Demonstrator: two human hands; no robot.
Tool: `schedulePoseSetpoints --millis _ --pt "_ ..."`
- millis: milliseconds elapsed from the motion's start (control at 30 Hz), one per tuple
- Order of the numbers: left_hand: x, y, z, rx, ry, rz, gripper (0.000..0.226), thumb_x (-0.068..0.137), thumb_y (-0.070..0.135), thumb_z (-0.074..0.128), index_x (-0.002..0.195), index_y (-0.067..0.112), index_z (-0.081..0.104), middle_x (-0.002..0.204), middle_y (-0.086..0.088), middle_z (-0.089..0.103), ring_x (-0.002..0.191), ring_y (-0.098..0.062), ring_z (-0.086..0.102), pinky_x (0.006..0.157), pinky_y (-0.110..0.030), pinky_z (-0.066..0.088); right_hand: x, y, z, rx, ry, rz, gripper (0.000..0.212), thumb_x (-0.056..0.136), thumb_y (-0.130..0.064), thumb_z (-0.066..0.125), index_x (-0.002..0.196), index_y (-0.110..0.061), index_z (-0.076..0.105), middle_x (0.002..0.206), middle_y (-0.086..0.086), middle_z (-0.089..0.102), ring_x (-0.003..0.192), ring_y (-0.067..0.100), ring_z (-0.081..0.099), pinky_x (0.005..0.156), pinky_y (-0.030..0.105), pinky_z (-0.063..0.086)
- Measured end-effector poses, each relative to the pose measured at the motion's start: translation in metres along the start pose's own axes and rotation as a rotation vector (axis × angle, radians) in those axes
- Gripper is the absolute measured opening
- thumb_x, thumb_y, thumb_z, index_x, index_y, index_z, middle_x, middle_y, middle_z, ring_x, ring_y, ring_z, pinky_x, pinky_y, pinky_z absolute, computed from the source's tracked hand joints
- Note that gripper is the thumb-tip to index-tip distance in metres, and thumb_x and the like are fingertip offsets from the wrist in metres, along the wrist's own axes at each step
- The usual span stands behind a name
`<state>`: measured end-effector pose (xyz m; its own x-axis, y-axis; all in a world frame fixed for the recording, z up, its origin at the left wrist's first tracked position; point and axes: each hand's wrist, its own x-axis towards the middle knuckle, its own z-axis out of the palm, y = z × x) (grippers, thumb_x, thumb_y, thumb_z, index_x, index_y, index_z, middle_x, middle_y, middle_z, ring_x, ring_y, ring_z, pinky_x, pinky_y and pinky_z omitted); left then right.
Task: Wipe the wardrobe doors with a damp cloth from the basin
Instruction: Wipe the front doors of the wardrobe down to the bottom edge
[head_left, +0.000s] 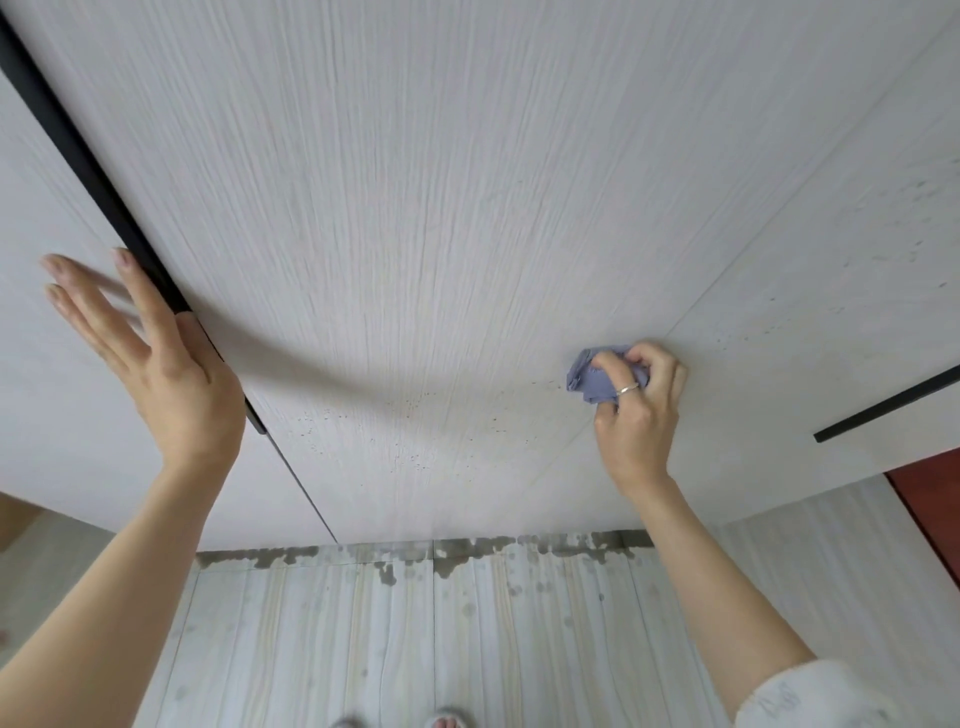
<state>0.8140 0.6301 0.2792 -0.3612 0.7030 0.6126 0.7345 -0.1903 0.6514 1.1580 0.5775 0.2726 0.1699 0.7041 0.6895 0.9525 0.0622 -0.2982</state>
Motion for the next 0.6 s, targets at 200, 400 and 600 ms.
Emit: schedulePoseSetpoints --millis 200,400,600 --pt "-0.016 -0.01 0.003 0.001 -0.046 0.004 0.052 0.095 -0.002 0.028 0.147 -0.002 0.017 0.146 -0.042 0.001 0.137 -0.055 -0.002 0.116 -0.043 -0.003 -0.007 0.003 0.004 0.077 0.043 0.138 0.042 0.06 0.016 0.05 0.093 -0.002 0.068 0.096 0.021 0.054 0.088 0.028 0.044 0.067 0.023 0.036" --pt "-0.033 -0.018 0.015 0.0 -0.056 -0.032 0.051 0.096 -0.002 0.027 0.146 -0.005 0.016 0.144 -0.045 -0.002 0.135 -0.058 -0.004 0.114 -0.046 -0.004 -0.026 -0.001 0.027 0.059 0.065 0.226 0.035 0.059 0.018 0.053 0.084 -0.001 0.066 0.095 0.022 0.052 0.088 0.034 0.048 0.065 0.018 0.03" --pt "-0.032 -0.027 0.022 0.016 -0.019 -0.008 0.049 0.095 -0.004 0.027 0.143 -0.009 0.019 0.141 -0.048 0.002 0.133 -0.062 0.0 0.113 -0.055 0.0 -0.052 -0.01 0.051 0.2 -0.074 0.472 0.034 0.065 0.024 0.056 0.091 0.004 0.066 0.098 0.022 0.05 0.09 0.037 0.056 0.072 0.022 0.041"
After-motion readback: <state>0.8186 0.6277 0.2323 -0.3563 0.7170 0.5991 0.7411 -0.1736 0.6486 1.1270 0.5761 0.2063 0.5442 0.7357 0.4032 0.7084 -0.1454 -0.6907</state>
